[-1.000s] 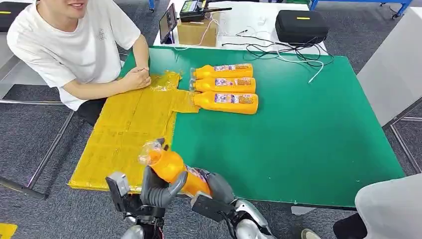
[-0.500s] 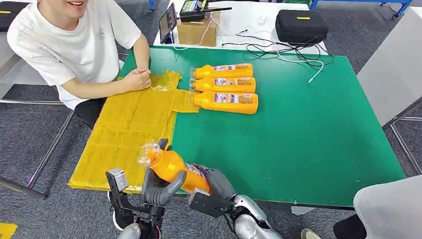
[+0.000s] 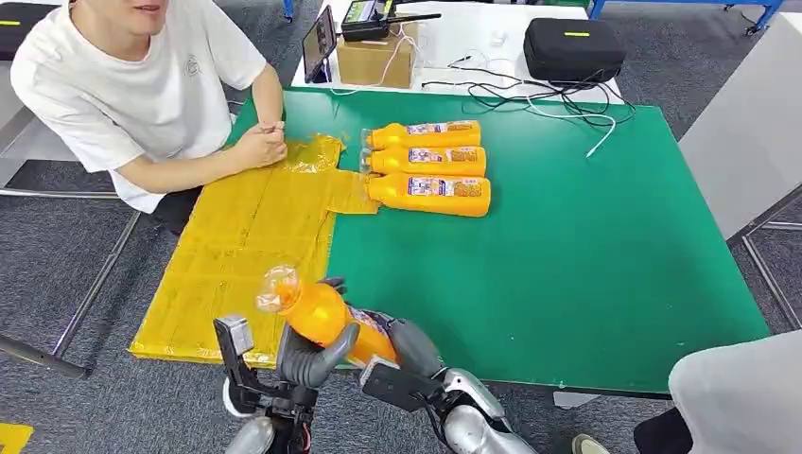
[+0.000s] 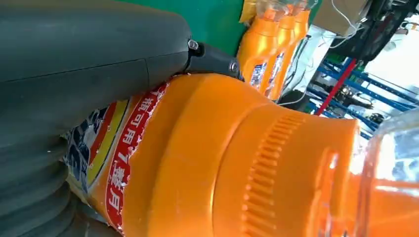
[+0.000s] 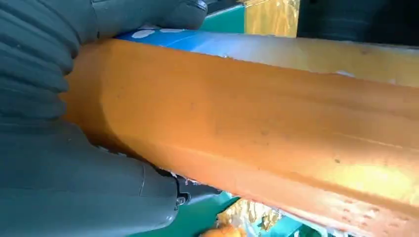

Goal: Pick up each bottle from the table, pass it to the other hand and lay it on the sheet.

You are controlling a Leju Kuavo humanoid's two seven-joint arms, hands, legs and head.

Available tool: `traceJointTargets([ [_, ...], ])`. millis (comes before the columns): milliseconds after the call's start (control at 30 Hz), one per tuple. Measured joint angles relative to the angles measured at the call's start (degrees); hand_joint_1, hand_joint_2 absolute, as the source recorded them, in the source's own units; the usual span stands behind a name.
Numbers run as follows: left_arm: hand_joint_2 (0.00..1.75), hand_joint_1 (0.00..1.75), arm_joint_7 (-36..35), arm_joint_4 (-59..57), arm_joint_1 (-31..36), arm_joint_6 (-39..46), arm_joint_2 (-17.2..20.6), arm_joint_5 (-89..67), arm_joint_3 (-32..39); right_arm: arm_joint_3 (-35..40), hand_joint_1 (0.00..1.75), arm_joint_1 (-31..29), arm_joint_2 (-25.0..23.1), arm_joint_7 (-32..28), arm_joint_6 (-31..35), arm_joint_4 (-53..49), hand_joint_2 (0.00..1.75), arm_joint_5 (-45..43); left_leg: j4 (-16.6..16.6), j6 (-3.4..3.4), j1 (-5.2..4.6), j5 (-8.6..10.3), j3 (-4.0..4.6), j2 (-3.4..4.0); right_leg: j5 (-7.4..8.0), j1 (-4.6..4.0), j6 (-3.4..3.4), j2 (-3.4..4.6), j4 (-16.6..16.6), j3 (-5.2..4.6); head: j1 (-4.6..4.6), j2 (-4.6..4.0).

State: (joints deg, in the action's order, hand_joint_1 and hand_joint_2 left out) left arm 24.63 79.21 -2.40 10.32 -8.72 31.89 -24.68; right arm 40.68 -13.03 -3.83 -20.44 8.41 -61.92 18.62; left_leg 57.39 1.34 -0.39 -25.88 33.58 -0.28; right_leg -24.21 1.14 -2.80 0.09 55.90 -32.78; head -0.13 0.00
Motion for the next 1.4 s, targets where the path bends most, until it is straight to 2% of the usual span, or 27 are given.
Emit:
traceJointTargets([
  [33,1.75,1.75,0.11,0.15,0.04,-0.05,-0.09,0.33,0.13,-0.02,0.99,0.06,0.00,-0.81,0.00,-0.24,1.75,-1.22,0.00,0.00,0.00,0.00,0.00,0.00,0.00,0.00,0.00,0.00,0.00,0.00,0.00,0.00],
  [67,1.75,1.75,0.20,0.37,0.12,-0.05,-0.28,0.50,0.24,-0.04,0.00,0.08,-0.02,-1.29,0.02,-0.48,1.75,-2.01,0.00,0.00,0.00,0.00,0.01,0.00,0.00,0.00,0.00,0.00,0.00,0.00,0.00,0.00],
  [233,1.75,1.75,0.26,1.03,0.52,1.33,-0.55,2.28,0.99,-0.31,0.00,0.65,-1.05,-3.43,2.49,-3.54,1.75,-5.68,0.00,0.00,0.00,0.00,0.00,0.03,0.00,0.00,0.00,0.02,0.01,-0.04,0.00,0.00],
  [267,1.75,1.75,0.00,0.99,0.37,1.55,-0.63,2.45,1.07,-0.31,0.00,0.56,-1.83,-3.50,2.75,-4.54,0.00,-6.00,0.00,0.00,0.00,0.00,-0.01,0.06,0.00,-0.01,0.01,0.03,0.00,-0.07,-0.04,0.02],
  [433,1.75,1.75,0.05,0.96,-0.17,1.75,-0.87,2.49,1.18,-0.28,0.00,0.41,-3.34,-4.44,4.22,-6.67,0.00,-6.29,0.00,-0.03,0.02,0.02,0.01,0.03,0.00,-0.01,0.01,0.00,0.01,-0.07,-0.02,0.00],
  [567,1.75,1.75,0.48,2.12,-0.03,3.10,-0.94,3.37,1.31,-0.28,0.00,1.49,-3.56,-7.30,9.03,-8.11,0.00,-6.11,0.00,-0.03,0.00,0.02,0.02,0.00,0.00,0.01,0.01,-0.01,0.01,-0.05,0.00,0.02],
  [633,1.75,1.75,2.00,2.41,0.04,7.79,-0.96,0.29,1.42,-0.31,0.00,2.07,-3.91,-9.17,12.64,-9.78,0.00,-6.07,0.01,-0.03,0.00,0.02,0.03,0.03,0.00,0.01,0.01,0.00,0.00,-0.09,-0.02,0.00],
  [733,1.75,1.75,9.34,0.96,2.27,24.50,-1.22,-17.93,1.47,-0.88,0.00,2.87,-3.91,-13.31,20.51,-12.07,0.00,-4.83,0.02,-0.02,0.00,0.02,0.03,-0.04,0.00,0.01,0.01,-0.03,-0.01,-0.09,0.00,0.02],
  [767,1.75,1.75,11.18,-0.57,3.51,27.61,-1.46,-24.37,2.01,-1.40,0.00,3.15,-3.93,-13.94,22.10,-12.70,0.00,-5.59,0.02,0.01,0.00,0.05,0.02,-0.14,0.00,0.01,0.00,-0.14,-0.01,-0.04,-0.02,0.00],
  [867,1.75,1.75,12.81,-4.66,6.19,29.22,-2.95,-44.30,6.63,-3.94,0.00,4.05,-4.57,-15.23,25.80,-14.69,0.00,-7.82,0.01,0.01,0.00,0.05,0.02,-0.05,0.01,0.00,0.01,-0.12,0.01,-0.03,-0.02,0.00],
  [933,1.75,1.75,12.68,-6.54,7.33,29.37,-3.26,-48.22,9.49,-5.84,0.00,4.33,-4.94,-15.47,26.58,-15.94,0.00,-8.35,0.01,0.00,0.00,0.05,-0.02,0.08,0.05,0.00,0.00,-0.04,0.01,-0.05,-0.02,0.00],
  [1033,1.75,1.75,12.31,-7.85,7.89,29.79,-3.54,-49.91,11.87,-7.35,0.00,4.76,-5.14,-15.63,27.15,-17.01,0.00,-8.72,0.02,0.00,0.00,0.05,-0.02,0.07,0.05,0.00,0.00,-0.02,0.00,-0.06,-0.02,0.00],
  [1200,1.75,1.75,8.50,-8.87,9.28,29.79,-4.31,-67.18,18.04,-10.49,0.00,6.17,-6.36,-16.61,28.15,-19.21,0.00,-12.52,0.01,-0.01,0.01,0.05,0.01,0.07,0.04,0.00,-0.01,-0.02,0.02,-0.10,-0.02,0.00],
  [1300,1.75,1.75,3.09,-11.31,12.32,29.81,-4.07,-81.97,22.16,-11.63,0.00,7.41,-6.62,-16.56,26.78,-20.96,0.00,-13.94,0.01,0.00,0.01,0.06,0.02,0.02,0.04,0.00,-0.01,-0.04,0.01,-0.08,0.00,0.00],
  [1400,1.75,1.75,-3.89,-16.26,16.29,29.79,-3.42,-89.55,23.87,-12.17,0.00,7.92,-6.82,-16.19,25.23,-21.92,0.00,-14.07,0.01,-0.01,0.01,0.10,0.01,0.04,0.05,-0.01,0.00,-0.04,0.01,-0.07,0.00,0.00],
])
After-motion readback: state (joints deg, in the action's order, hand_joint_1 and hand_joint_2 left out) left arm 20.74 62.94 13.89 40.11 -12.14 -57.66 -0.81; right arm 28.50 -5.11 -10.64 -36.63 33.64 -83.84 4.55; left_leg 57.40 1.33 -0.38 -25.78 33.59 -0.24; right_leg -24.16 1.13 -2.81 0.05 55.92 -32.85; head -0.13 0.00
